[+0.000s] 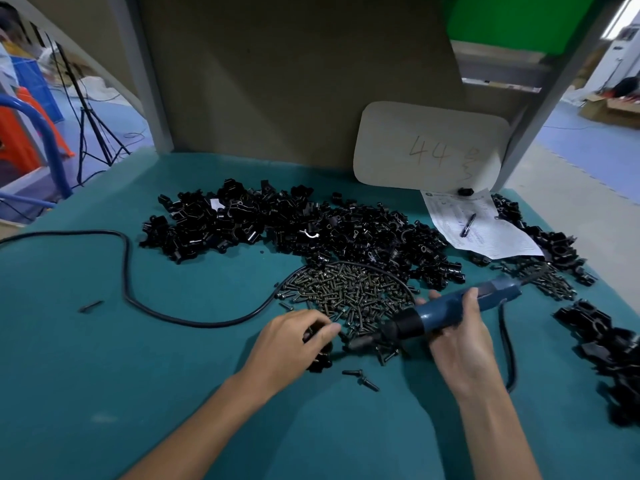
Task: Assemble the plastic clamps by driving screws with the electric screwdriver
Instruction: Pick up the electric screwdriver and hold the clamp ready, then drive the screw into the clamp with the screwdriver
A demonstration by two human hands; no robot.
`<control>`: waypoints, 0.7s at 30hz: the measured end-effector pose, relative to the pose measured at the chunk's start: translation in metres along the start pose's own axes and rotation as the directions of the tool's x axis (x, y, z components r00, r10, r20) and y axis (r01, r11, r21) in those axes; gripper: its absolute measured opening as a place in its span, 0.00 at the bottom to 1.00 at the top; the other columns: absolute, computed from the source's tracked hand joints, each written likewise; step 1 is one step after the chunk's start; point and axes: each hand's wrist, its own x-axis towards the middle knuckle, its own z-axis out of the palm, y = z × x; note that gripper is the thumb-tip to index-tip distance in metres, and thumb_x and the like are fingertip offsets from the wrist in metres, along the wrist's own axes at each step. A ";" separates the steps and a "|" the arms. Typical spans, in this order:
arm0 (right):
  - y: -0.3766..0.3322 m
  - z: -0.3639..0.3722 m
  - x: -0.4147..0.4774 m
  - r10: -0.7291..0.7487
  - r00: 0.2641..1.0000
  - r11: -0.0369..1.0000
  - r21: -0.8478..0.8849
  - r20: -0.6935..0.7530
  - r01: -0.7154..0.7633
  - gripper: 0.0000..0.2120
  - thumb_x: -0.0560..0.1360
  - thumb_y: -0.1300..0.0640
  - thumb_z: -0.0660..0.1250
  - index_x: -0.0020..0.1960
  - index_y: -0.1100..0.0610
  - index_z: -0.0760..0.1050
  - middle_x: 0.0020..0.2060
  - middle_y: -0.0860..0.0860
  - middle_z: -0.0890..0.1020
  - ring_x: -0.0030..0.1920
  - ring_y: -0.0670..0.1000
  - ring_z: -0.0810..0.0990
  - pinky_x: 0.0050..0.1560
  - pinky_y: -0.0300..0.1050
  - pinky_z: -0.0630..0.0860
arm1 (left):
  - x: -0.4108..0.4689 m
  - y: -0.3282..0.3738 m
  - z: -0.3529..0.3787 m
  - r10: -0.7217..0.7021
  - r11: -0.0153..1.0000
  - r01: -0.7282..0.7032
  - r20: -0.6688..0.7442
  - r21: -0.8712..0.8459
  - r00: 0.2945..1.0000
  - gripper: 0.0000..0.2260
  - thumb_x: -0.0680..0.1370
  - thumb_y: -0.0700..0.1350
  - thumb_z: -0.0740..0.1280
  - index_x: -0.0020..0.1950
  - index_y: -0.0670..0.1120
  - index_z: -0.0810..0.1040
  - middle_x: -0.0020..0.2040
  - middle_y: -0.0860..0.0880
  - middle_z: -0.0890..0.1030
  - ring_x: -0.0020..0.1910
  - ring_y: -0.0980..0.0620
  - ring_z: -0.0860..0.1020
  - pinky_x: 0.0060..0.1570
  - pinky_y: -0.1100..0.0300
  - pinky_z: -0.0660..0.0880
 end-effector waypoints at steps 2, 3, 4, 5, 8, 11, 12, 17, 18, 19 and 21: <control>-0.015 -0.006 0.002 -0.053 0.996 0.975 -0.218 -0.067 0.037 0.26 0.78 0.40 0.67 0.66 0.56 0.69 0.50 0.55 0.83 0.43 0.54 0.85 0.45 0.51 0.82 | 0.000 0.001 -0.001 0.006 1.000 -0.006 0.002 0.025 1.000 0.18 0.80 0.67 0.57 0.49 0.58 0.80 0.42 0.67 0.78 0.49 0.67 0.76 0.42 0.69 0.69; -0.023 -0.012 0.003 -0.094 0.992 0.926 -0.374 -0.088 0.055 0.25 0.78 0.40 0.68 0.64 0.55 0.68 0.48 0.54 0.83 0.41 0.54 0.83 0.43 0.51 0.81 | -0.001 0.002 0.000 0.003 0.999 -0.004 0.011 0.044 1.000 0.21 0.79 0.69 0.54 0.50 0.58 0.80 0.42 0.67 0.78 0.49 0.68 0.75 0.42 0.69 0.68; -0.030 -0.018 0.004 -0.132 0.987 0.850 -0.523 -0.087 0.067 0.25 0.77 0.41 0.71 0.64 0.54 0.67 0.47 0.54 0.83 0.40 0.55 0.83 0.41 0.51 0.80 | 0.000 0.001 0.000 -0.005 0.997 0.003 0.022 0.072 1.000 0.24 0.78 0.72 0.52 0.50 0.58 0.79 0.43 0.67 0.77 0.48 0.69 0.74 0.42 0.68 0.68; -0.034 -0.024 0.004 -0.156 0.985 0.758 -0.648 -0.068 0.076 0.26 0.76 0.44 0.73 0.66 0.53 0.64 0.48 0.54 0.82 0.42 0.55 0.82 0.41 0.52 0.80 | 0.000 0.001 0.000 -0.016 0.993 0.011 0.038 0.116 0.999 0.27 0.76 0.75 0.50 0.49 0.58 0.79 0.44 0.66 0.77 0.48 0.68 0.73 0.42 0.67 0.67; -0.037 -0.041 0.002 -0.197 0.980 0.420 -0.900 0.032 0.113 0.33 0.76 0.52 0.75 0.74 0.54 0.60 0.56 0.54 0.79 0.52 0.58 0.80 0.55 0.62 0.78 | -0.001 -0.001 0.003 -0.020 0.968 -0.003 0.089 0.252 0.996 0.27 0.72 0.78 0.53 0.44 0.57 0.75 0.43 0.62 0.75 0.47 0.64 0.70 0.41 0.65 0.65; -0.031 -0.046 0.000 -0.297 0.951 0.053 -0.993 0.087 0.107 0.32 0.79 0.54 0.72 0.78 0.56 0.63 0.65 0.59 0.78 0.60 0.62 0.75 0.60 0.56 0.72 | 0.000 -0.004 0.004 -0.025 0.983 0.014 0.054 0.181 0.998 0.20 0.75 0.72 0.58 0.41 0.56 0.73 0.42 0.61 0.74 0.46 0.64 0.71 0.41 0.65 0.67; -0.029 -0.042 -0.003 -0.346 0.929 -0.071 -0.991 0.131 0.113 0.30 0.79 0.54 0.72 0.77 0.58 0.65 0.68 0.61 0.76 0.65 0.64 0.72 0.65 0.57 0.68 | 0.001 -0.005 0.004 -0.037 0.992 0.034 0.023 0.118 0.999 0.19 0.77 0.70 0.59 0.41 0.56 0.73 0.42 0.61 0.74 0.46 0.63 0.72 0.41 0.64 0.69; -0.009 0.003 -0.034 -0.151 0.842 -0.187 -0.851 0.518 0.490 0.14 0.79 0.53 0.71 0.65 0.51 0.78 0.56 0.49 0.78 0.57 0.50 0.78 0.56 0.40 0.72 | 0.005 -0.006 0.000 -0.122 0.985 0.112 -0.074 -0.131 0.990 0.17 0.80 0.67 0.57 0.42 0.56 0.74 0.39 0.57 0.78 0.36 0.58 0.77 0.34 0.65 0.71; 0.000 0.011 -0.041 0.015 0.823 -0.173 -0.809 0.568 0.562 0.12 0.80 0.50 0.70 0.62 0.48 0.79 0.52 0.44 0.78 0.52 0.43 0.78 0.51 0.33 0.71 | 0.004 -0.006 -0.001 -0.132 0.980 0.117 -0.091 -0.160 0.987 0.18 0.81 0.67 0.55 0.43 0.56 0.73 0.37 0.56 0.79 0.32 0.58 0.76 0.32 0.65 0.70; 0.010 0.016 -0.046 0.169 0.793 -0.171 -0.775 0.586 0.609 0.11 0.79 0.47 0.70 0.61 0.46 0.79 0.50 0.41 0.78 0.49 0.40 0.77 0.48 0.30 0.71 | 0.004 -0.007 -0.002 -0.153 0.974 0.133 -0.102 -0.185 0.983 0.19 0.81 0.67 0.53 0.44 0.55 0.72 0.35 0.55 0.79 0.30 0.58 0.75 0.31 0.64 0.70; 0.031 0.018 -0.051 0.328 0.738 -0.211 -0.715 0.590 0.666 0.11 0.79 0.47 0.70 0.60 0.46 0.78 0.51 0.42 0.77 0.51 0.42 0.76 0.52 0.36 0.73 | 0.003 -0.007 -0.003 -0.219 0.953 0.188 -0.110 -0.236 0.970 0.23 0.80 0.70 0.49 0.46 0.54 0.70 0.32 0.53 0.74 0.29 0.58 0.71 0.34 0.58 0.70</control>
